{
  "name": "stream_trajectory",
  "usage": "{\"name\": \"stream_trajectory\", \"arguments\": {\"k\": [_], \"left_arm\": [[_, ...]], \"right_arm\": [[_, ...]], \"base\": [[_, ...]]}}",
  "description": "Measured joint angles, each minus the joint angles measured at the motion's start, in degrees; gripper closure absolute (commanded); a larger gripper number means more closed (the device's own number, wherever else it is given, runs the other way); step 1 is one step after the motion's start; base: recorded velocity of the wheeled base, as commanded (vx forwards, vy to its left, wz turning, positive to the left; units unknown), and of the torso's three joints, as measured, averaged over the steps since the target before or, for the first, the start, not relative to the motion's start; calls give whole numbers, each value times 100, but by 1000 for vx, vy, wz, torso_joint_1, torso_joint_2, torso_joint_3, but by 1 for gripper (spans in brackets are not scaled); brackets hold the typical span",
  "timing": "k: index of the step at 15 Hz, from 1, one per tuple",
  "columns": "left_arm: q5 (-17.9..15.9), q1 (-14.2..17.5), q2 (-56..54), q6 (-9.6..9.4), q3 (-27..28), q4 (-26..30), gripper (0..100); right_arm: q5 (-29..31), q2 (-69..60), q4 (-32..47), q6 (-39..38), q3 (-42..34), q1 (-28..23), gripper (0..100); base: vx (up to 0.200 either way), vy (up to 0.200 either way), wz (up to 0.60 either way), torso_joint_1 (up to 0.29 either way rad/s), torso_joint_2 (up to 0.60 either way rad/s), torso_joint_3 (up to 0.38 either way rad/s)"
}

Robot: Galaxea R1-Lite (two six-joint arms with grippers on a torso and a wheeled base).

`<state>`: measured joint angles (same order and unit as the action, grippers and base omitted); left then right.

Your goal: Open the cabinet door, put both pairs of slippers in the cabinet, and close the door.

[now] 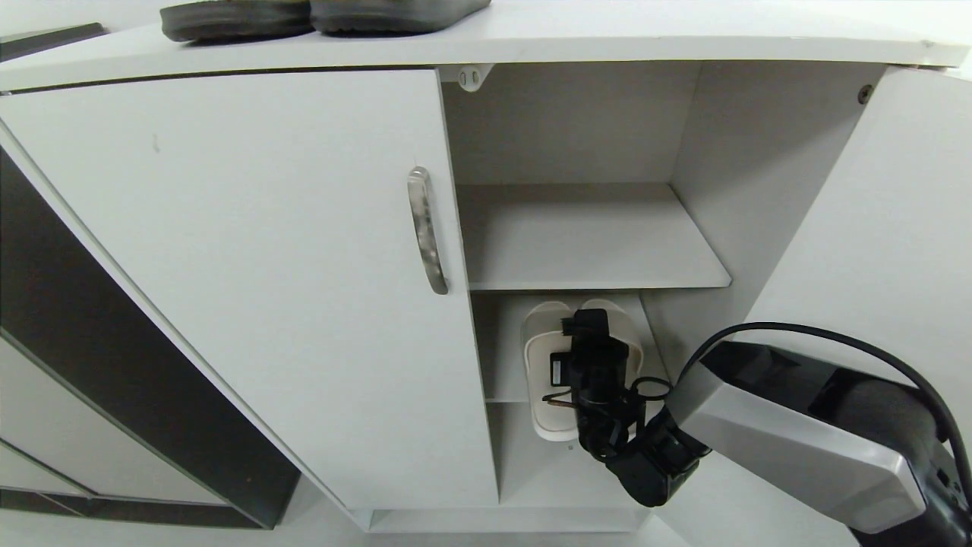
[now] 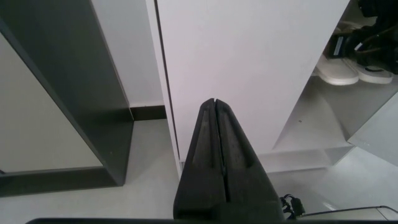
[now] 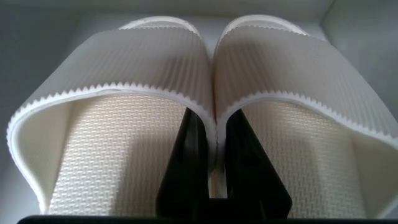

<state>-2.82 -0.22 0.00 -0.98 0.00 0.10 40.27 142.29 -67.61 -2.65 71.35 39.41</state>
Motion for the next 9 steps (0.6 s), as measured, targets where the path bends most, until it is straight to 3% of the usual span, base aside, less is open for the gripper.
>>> {"name": "stream_trajectory", "arguments": {"k": [1,2,6,9], "left_arm": [[2,0,0,2,0,0,100],[2,0,0,0,0,0,100],[0,6,0,2,0,0,100],[0,4,0,2,0,0,100]], "right_arm": [[-1,24,57,0,102,-30,100],[-1,66,63,0,168,-46,0],[5,193,23,0,196,-68,0],[7,-12,-46,0,-222,-26,0]], "base": [[0,0,0,0,0,0],[0,0,0,0,0,0],[0,0,0,0,0,0],[0,0,0,0,0,0]]}}
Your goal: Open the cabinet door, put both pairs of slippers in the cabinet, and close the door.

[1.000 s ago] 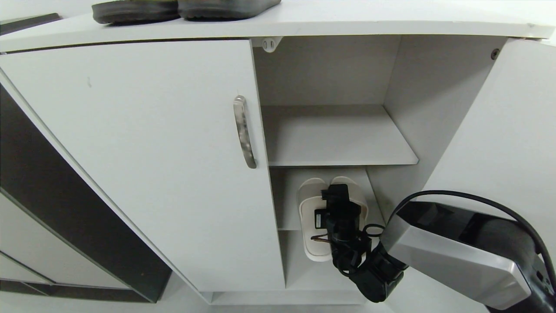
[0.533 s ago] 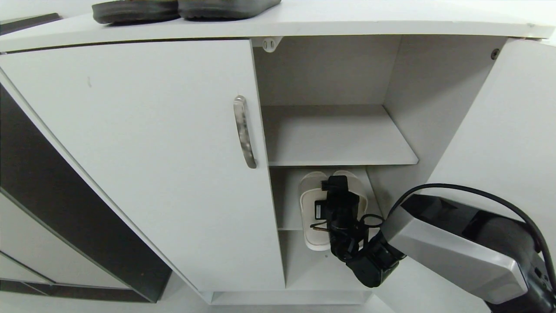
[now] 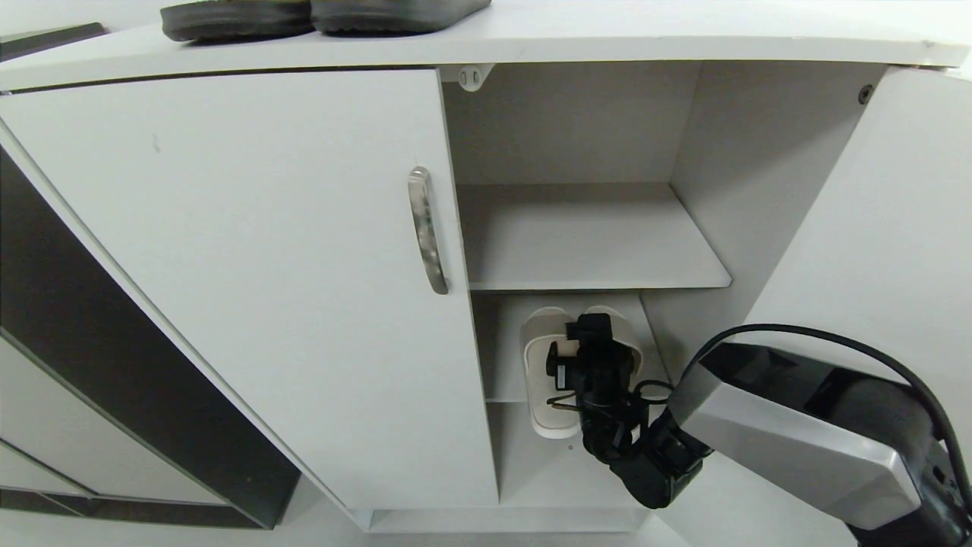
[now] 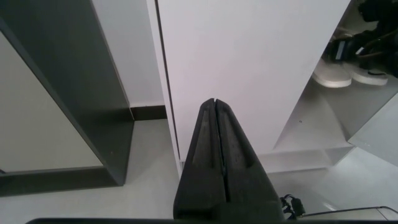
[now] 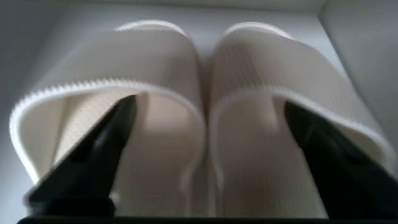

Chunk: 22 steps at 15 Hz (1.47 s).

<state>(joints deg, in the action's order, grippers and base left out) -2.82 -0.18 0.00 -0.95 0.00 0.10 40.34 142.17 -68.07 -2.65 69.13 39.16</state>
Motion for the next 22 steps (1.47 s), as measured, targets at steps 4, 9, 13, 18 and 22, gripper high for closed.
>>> {"name": "stream_trajectory", "arguments": {"k": [4,9,13,18,22], "left_arm": [[0,0,0,-2,0,0,100],[0,0,0,-9,0,0,100],[0,0,0,-5,0,1,100],[2,2,0,5,0,0,100],[2,0,0,9,0,-2,100]], "right_arm": [[0,-939,-121,93,-1256,412,0],[35,-2158,-178,40,-2721,1192,0],[49,-2291,-402,18,-2882,1131,0],[52,-2315,-435,24,-2966,1119,0],[57,-2324,-440,24,-3024,1097,0]], "base": [[0,0,0,0,0,0],[0,0,0,0,0,0],[-150,0,0,3,2,1],[-120,0,0,-1,0,1],[0,0,0,0,0,0]]}}
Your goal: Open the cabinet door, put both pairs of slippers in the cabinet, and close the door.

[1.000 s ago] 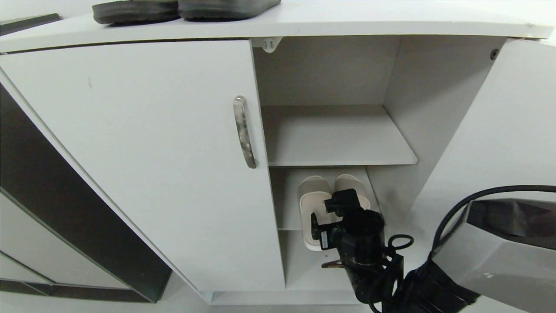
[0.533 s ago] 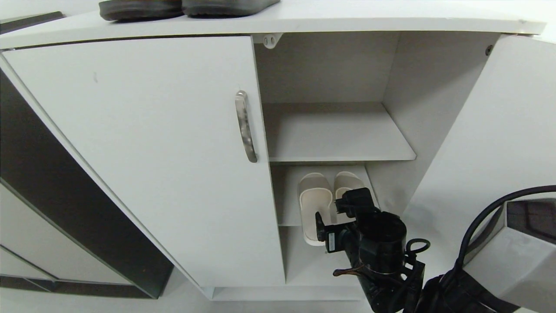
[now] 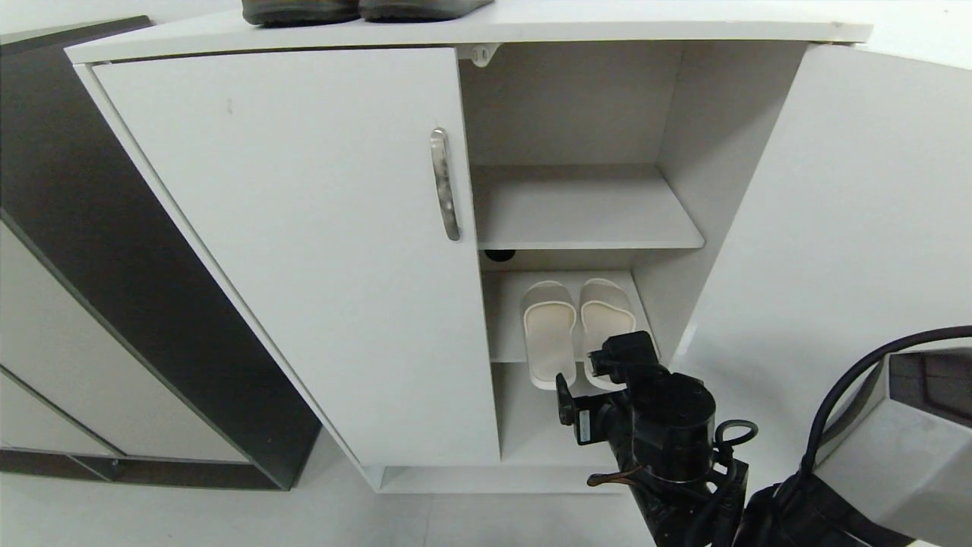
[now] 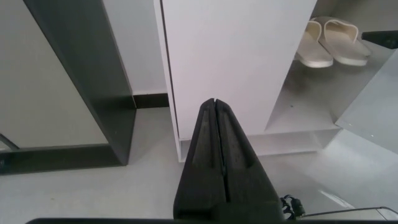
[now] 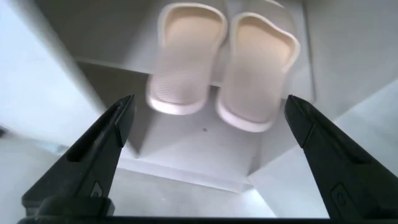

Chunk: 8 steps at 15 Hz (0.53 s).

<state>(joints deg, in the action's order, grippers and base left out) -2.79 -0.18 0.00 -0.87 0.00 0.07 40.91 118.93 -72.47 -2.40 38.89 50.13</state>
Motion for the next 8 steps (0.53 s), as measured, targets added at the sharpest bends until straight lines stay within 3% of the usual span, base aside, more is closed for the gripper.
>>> {"name": "stream_trajectory", "arguments": {"k": [3,8], "left_arm": [[0,-2,0,0,0,2,100],[0,0,0,5,0,2,100]], "right_arm": [[-2,-9,0,11,-35,4,0],[-5,-68,-2,20,-132,12,0]], "base": [[0,0,0,0,0,0],[0,0,0,2,3,167]]}}
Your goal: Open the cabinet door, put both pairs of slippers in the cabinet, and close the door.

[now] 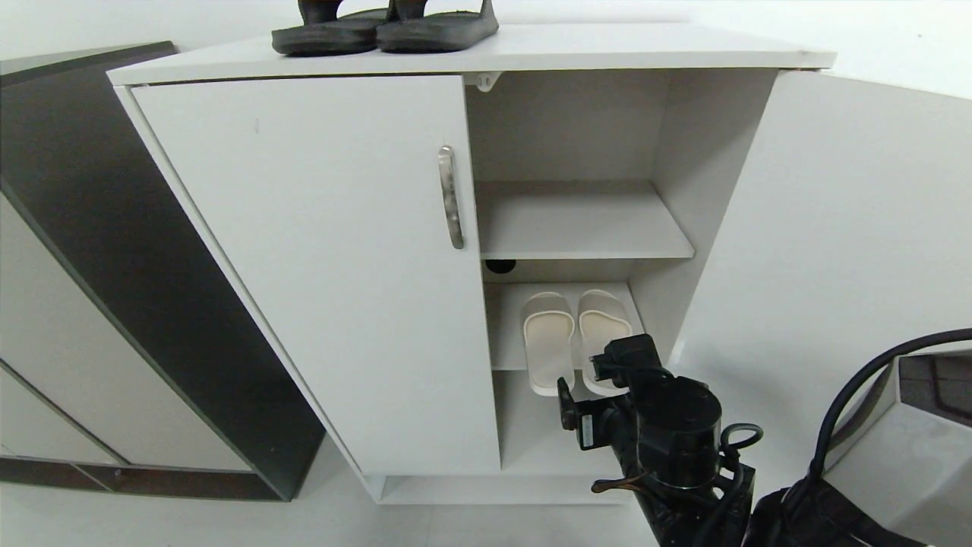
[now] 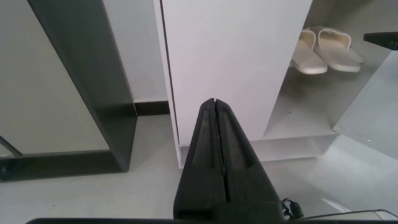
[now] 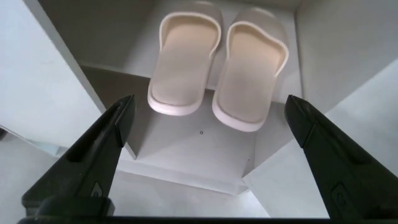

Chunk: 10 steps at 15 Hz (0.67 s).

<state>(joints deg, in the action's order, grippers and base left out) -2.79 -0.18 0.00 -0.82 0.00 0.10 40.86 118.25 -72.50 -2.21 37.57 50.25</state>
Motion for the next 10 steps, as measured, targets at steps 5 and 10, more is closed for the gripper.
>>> {"name": "stream_trajectory", "arguments": {"k": [5,10], "left_arm": [[4,0,0,0,0,0,100],[6,0,0,0,0,0,100]], "right_arm": [[-82,-22,-179,49,-190,0,0],[-666,-194,-402,77,-616,7,0]], "base": [[0,0,0,0,4,199],[0,0,0,0,0,27]]}}
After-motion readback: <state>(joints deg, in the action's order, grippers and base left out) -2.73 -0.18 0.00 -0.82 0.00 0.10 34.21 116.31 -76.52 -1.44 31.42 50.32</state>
